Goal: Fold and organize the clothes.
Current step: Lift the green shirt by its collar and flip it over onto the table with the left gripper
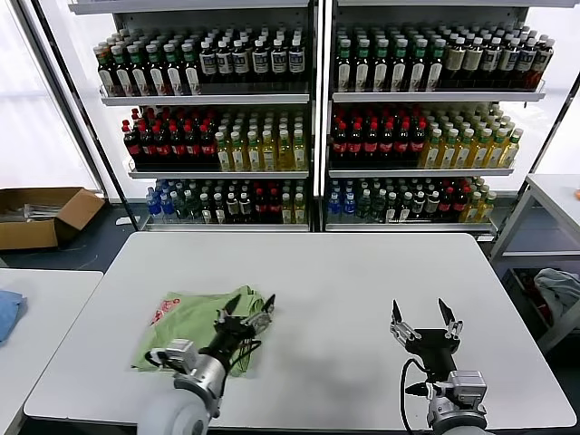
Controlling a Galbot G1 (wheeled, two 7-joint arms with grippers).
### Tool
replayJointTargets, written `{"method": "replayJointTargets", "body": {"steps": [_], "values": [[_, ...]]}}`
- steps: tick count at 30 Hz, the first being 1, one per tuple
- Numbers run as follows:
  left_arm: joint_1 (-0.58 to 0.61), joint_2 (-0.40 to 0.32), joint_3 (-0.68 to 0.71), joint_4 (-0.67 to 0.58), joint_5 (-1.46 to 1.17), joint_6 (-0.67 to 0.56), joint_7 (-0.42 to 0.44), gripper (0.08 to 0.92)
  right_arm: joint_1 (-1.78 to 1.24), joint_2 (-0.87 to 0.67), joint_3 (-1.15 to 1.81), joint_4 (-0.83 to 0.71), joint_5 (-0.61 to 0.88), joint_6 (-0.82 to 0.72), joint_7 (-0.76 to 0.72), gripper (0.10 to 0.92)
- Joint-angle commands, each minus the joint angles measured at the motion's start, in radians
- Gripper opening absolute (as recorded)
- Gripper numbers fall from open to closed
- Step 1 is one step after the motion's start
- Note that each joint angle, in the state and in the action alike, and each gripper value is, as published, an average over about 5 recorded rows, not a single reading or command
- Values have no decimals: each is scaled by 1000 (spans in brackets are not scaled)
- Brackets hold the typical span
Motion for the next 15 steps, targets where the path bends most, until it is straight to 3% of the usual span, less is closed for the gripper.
{"method": "replayJointTargets", "body": {"steps": [1, 5, 15], "values": [[68, 234, -348, 65, 218, -74, 32, 822, 91, -17, -77, -53, 7, -3, 0, 823], [93, 278, -392, 142, 182, -72, 49, 823, 117, -16, -104, -86, 7, -2, 0, 823], [50, 271, -334, 244, 106, -37, 78, 823, 138, 7, -127, -117, 1, -2, 2, 823]]}}
